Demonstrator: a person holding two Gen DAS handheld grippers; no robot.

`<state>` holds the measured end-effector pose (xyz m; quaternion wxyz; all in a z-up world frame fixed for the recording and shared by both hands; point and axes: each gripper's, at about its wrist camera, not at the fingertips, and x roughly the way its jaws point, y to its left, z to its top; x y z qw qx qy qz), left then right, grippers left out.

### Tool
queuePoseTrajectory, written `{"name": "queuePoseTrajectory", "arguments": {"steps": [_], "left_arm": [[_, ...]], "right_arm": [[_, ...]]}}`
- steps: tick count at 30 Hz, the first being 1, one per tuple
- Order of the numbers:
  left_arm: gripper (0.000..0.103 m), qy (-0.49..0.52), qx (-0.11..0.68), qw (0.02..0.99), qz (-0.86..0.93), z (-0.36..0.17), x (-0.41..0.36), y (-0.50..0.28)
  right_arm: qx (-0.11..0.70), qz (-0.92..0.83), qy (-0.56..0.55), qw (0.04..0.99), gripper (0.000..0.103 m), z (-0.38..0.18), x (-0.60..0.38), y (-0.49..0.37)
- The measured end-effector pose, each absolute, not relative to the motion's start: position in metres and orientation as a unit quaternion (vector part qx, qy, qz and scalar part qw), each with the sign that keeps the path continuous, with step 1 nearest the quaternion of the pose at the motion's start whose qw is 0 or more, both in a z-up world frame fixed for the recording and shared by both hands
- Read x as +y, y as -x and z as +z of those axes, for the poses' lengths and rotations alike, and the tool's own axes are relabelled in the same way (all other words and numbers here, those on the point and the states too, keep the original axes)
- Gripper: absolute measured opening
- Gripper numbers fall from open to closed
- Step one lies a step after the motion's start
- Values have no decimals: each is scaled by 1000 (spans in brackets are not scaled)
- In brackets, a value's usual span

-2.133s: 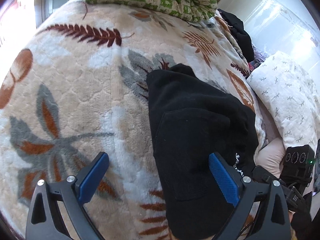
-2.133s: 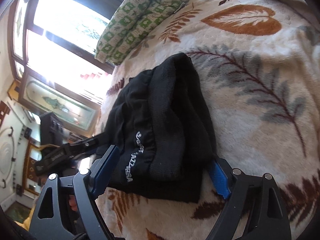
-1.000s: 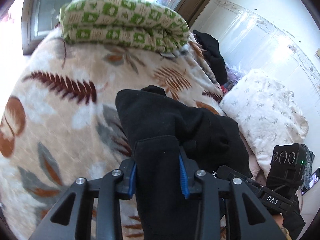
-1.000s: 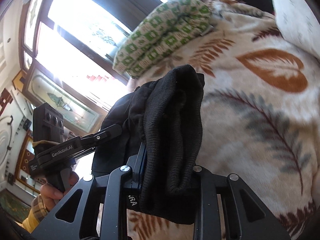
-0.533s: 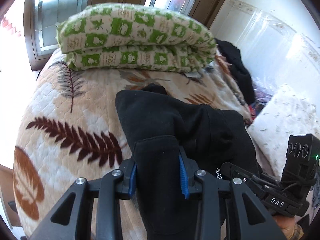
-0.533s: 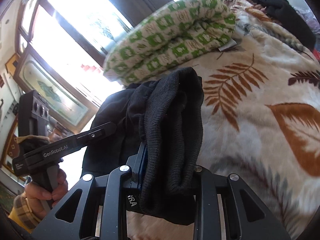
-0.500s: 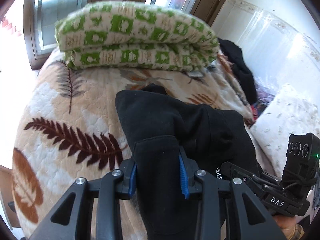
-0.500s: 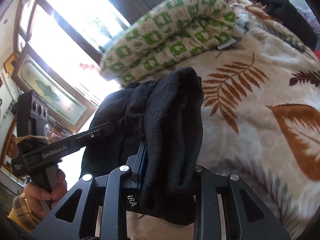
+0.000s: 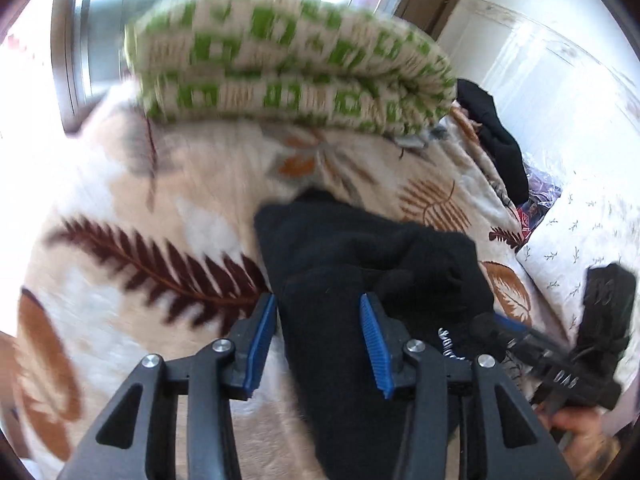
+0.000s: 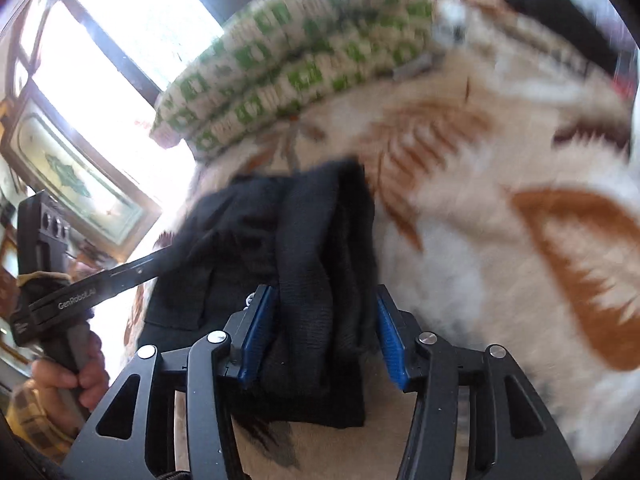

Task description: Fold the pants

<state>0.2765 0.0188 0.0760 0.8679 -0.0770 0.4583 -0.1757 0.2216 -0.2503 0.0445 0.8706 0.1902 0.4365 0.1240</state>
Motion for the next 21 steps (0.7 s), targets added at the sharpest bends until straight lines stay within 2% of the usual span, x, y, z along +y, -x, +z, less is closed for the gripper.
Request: {"name": "queuePoseTrajectory", "arguments": {"steps": [5, 8, 10, 14, 18, 21], "left_arm": [[47, 103, 461, 867, -155, 89, 22, -298], [47, 126, 464, 863, -153, 85, 16, -309], [47, 120, 474, 859, -152, 75, 6, -315], [47, 104, 507, 848, -116, 39, 0, -327], [48, 130, 503, 847, -112, 31, 7, -327], [47, 119, 496, 852, -115, 44, 7, -320]], "right_arm": [[412, 131, -224, 873, 47, 66, -261, -246], [426, 144, -240, 860, 31, 60, -259, -271], [446, 141, -230, 853, 13, 50, -253, -284], [469, 62, -132, 871, 10, 29, -246, -292], [481, 43, -168, 859, 6, 6, -269, -289], [472, 47, -159, 866, 11, 16, -270, -277]]}}
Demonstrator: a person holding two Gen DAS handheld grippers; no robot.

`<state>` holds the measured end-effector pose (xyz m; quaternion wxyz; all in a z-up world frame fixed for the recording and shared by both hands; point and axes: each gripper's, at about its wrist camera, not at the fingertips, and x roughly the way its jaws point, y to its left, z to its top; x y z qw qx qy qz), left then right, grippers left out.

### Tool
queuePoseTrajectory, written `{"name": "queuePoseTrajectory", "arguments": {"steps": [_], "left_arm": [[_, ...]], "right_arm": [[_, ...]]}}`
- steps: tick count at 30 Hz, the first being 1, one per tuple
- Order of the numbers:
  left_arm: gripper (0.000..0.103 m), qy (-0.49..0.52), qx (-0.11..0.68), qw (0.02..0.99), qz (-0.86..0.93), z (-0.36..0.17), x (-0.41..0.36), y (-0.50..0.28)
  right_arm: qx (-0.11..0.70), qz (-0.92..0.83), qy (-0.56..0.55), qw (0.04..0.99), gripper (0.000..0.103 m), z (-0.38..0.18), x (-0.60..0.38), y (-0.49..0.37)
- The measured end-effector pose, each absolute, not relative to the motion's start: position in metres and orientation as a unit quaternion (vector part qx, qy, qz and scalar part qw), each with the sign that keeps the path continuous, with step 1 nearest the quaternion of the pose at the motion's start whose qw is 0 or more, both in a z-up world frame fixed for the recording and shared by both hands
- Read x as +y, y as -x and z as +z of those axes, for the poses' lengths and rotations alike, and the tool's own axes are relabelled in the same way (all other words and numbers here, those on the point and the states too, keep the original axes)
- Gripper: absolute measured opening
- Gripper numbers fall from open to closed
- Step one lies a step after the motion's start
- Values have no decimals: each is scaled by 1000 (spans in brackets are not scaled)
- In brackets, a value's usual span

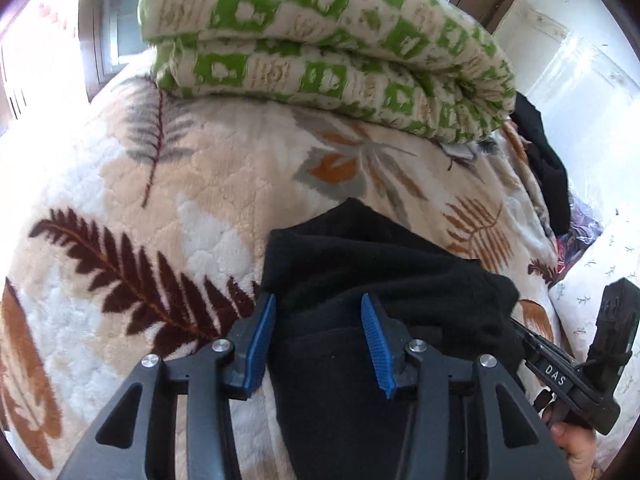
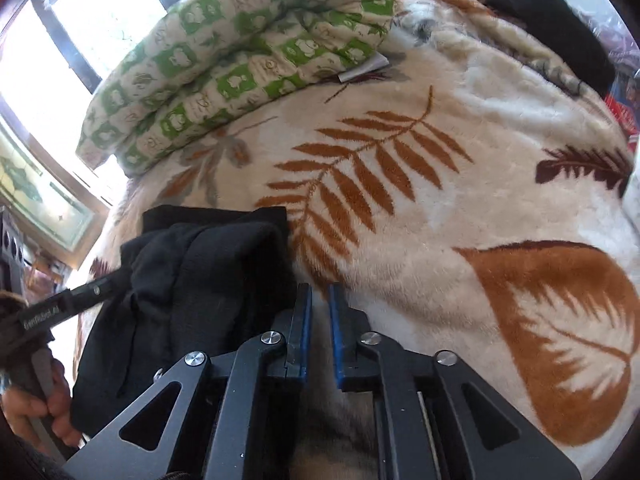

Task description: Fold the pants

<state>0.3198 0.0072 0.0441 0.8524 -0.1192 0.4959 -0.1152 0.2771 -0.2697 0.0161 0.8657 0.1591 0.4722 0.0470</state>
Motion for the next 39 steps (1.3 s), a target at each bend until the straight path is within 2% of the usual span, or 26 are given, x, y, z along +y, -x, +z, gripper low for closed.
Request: {"name": "queuePoseTrajectory", "arguments": {"steps": [5, 7, 10, 13, 17, 19, 23, 24, 25, 27, 29, 34, 36, 39], "left_arm": [[46, 132, 465, 865, -136, 75, 23, -278], [49, 122, 458, 869, -143, 82, 21, -257], [56, 98, 459, 871, -148, 82, 11, -231], [60, 67, 487, 862, -125, 60, 0, -225], [73, 104, 490, 860, -98, 39, 10, -222], [73, 119, 486, 861, -93, 42, 13, -218], [72, 138, 482, 860, -92, 56, 17, -208], [72, 135, 481, 862, -91, 60, 15, -205], [72, 128, 479, 864, -89, 64, 15, -200], [75, 119, 479, 865, -90, 68, 14, -189], [77, 112, 486, 862, -89, 71, 14, -179], [79, 87, 483, 868, -77, 79, 16, -153], [83, 79, 478, 872, -76, 84, 17, -144], [89, 60, 464, 881, -73, 93, 18, -132]], "right_arm": [[430, 61, -134, 891, 15, 54, -263, -234], [412, 82, -126, 898, 28, 68, -253, -215], [409, 114, -93, 901, 29, 71, -227, -200], [457, 105, -70, 880, 29, 40, -210, -204], [459, 98, -74, 880, 30, 26, -215, -202], [468, 97, -81, 875, 37, 32, -216, -201], [467, 98, -93, 874, 39, 49, -221, -183], [463, 97, -95, 876, 46, 54, -222, -176], [459, 97, -99, 877, 56, 59, -222, -167], [451, 89, -109, 881, 64, 66, -222, -152], [447, 85, -115, 883, 64, 72, -218, -134], [429, 79, -93, 895, 78, 85, -202, -98], [419, 82, -81, 900, 79, 91, -195, -85], [406, 80, -65, 908, 87, 103, -189, -71]]}}
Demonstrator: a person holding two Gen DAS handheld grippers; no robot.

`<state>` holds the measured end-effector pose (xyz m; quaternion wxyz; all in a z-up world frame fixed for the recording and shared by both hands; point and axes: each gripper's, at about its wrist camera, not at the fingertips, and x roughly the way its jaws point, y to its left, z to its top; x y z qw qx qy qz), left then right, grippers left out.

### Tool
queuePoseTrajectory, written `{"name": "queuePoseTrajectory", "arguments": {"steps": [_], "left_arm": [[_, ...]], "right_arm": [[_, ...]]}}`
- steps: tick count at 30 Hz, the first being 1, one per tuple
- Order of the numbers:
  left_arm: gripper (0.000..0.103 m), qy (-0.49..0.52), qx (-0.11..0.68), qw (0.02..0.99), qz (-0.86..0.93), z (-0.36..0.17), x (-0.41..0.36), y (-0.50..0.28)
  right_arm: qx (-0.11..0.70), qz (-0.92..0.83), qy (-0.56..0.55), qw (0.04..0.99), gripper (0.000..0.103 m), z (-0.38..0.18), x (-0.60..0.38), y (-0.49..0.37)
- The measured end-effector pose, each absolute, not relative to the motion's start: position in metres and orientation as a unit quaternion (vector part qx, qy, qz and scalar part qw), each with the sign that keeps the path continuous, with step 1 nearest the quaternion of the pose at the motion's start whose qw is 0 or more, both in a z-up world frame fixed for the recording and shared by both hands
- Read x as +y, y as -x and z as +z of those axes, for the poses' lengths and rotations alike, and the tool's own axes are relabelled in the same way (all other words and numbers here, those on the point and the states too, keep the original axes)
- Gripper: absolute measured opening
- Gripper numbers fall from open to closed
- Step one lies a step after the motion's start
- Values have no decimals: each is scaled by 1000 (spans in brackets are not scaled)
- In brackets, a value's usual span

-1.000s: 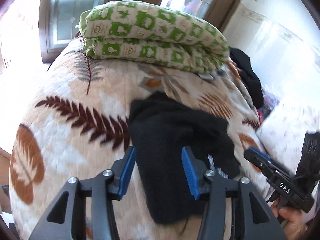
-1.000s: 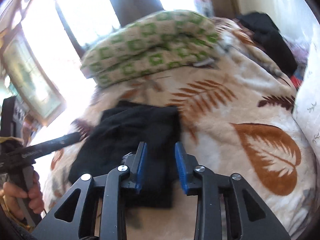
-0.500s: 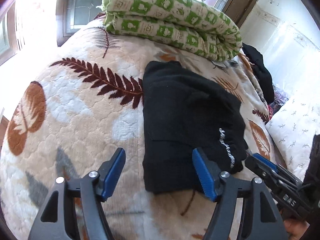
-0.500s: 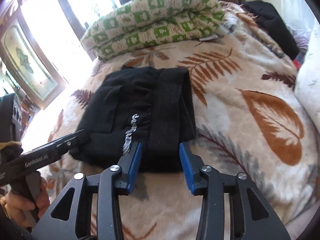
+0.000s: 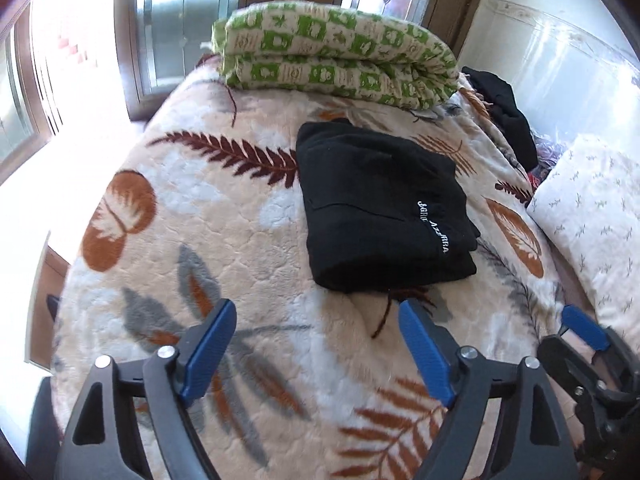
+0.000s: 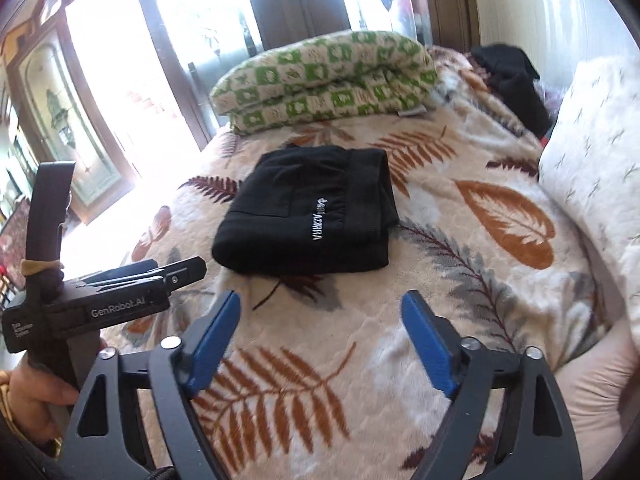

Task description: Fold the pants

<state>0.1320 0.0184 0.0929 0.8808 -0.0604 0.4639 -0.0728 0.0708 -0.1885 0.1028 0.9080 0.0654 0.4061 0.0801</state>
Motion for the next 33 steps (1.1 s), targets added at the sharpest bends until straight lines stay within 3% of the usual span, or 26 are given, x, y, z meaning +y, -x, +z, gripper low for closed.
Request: {"name": "queuePoseTrajectory", "arguments": {"steps": [8, 12, 33], "left_arm": [[102, 24, 430, 899, -81, 114, 16, -102], [103, 17, 423, 902, -87, 123, 13, -91], [103, -9, 398, 913, -89, 162, 3, -54]], "right_arm": [[386, 64, -58, 918, 97, 126, -189, -41], [385, 58, -58, 919, 101, 130, -190, -28], [360, 48, -34, 931, 101, 170, -181, 4]]}}
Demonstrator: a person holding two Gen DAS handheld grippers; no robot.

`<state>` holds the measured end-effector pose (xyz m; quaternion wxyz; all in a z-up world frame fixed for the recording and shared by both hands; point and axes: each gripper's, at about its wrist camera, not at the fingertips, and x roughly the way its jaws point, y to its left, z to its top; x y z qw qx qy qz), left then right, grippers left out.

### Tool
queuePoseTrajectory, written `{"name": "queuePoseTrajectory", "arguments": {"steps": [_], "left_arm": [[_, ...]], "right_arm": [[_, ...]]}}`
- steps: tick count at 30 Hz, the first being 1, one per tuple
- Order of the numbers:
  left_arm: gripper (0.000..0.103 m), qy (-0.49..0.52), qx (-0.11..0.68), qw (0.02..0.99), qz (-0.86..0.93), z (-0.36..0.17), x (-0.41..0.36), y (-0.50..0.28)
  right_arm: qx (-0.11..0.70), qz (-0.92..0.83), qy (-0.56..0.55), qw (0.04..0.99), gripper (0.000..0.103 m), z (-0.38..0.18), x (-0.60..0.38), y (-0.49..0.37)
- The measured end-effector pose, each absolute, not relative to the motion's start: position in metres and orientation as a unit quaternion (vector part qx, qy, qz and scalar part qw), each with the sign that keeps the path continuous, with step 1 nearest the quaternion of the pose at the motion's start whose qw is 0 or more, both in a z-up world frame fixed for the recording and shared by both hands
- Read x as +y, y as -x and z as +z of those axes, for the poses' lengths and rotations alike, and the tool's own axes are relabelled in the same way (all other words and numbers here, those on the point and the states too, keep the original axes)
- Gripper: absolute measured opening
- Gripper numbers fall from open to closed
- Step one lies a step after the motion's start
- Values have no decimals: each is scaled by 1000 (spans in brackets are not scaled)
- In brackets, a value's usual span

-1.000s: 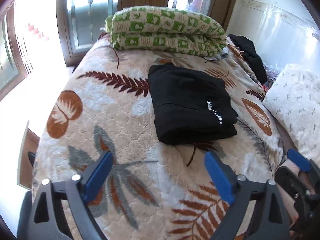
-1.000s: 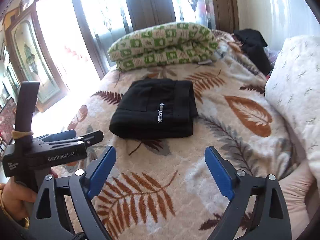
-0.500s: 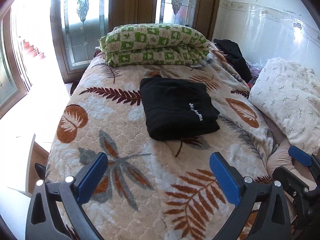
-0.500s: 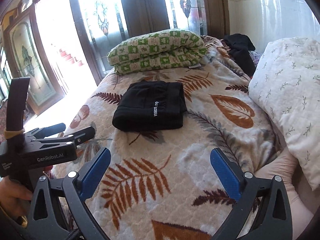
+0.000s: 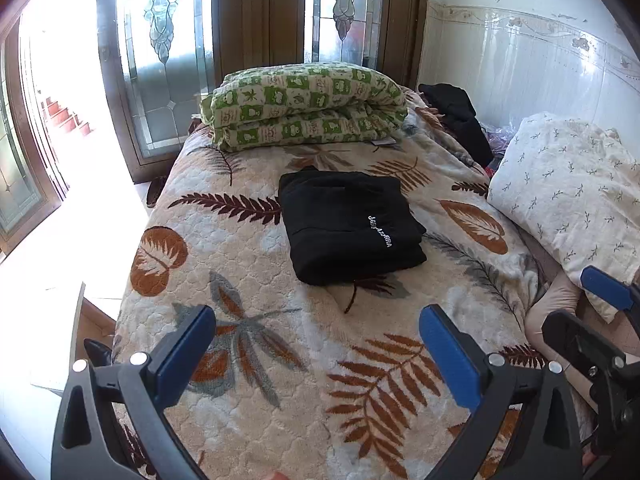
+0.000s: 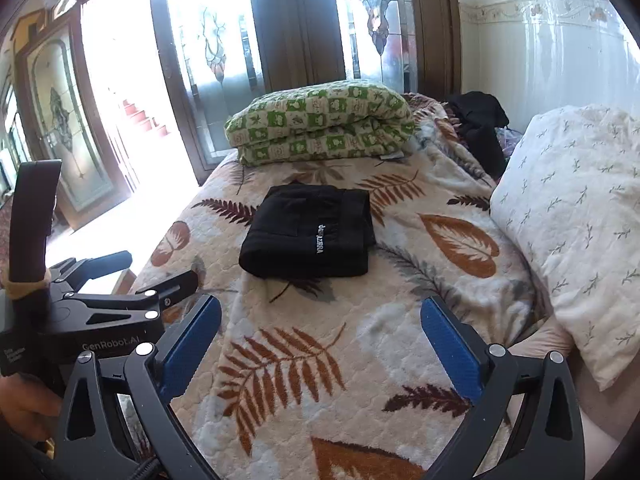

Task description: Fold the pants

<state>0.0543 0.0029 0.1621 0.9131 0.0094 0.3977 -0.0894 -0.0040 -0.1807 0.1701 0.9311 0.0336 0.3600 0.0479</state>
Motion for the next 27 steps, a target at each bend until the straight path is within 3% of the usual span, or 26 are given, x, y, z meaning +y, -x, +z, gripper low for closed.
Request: {"name": "queuePoseTrajectory", "arguments": {"steps": [27], "left_arm": [[103, -9, 382, 919, -100, 174, -8, -44]], "right_arm": [[359, 44, -41, 931, 101, 178, -185, 8]]}}
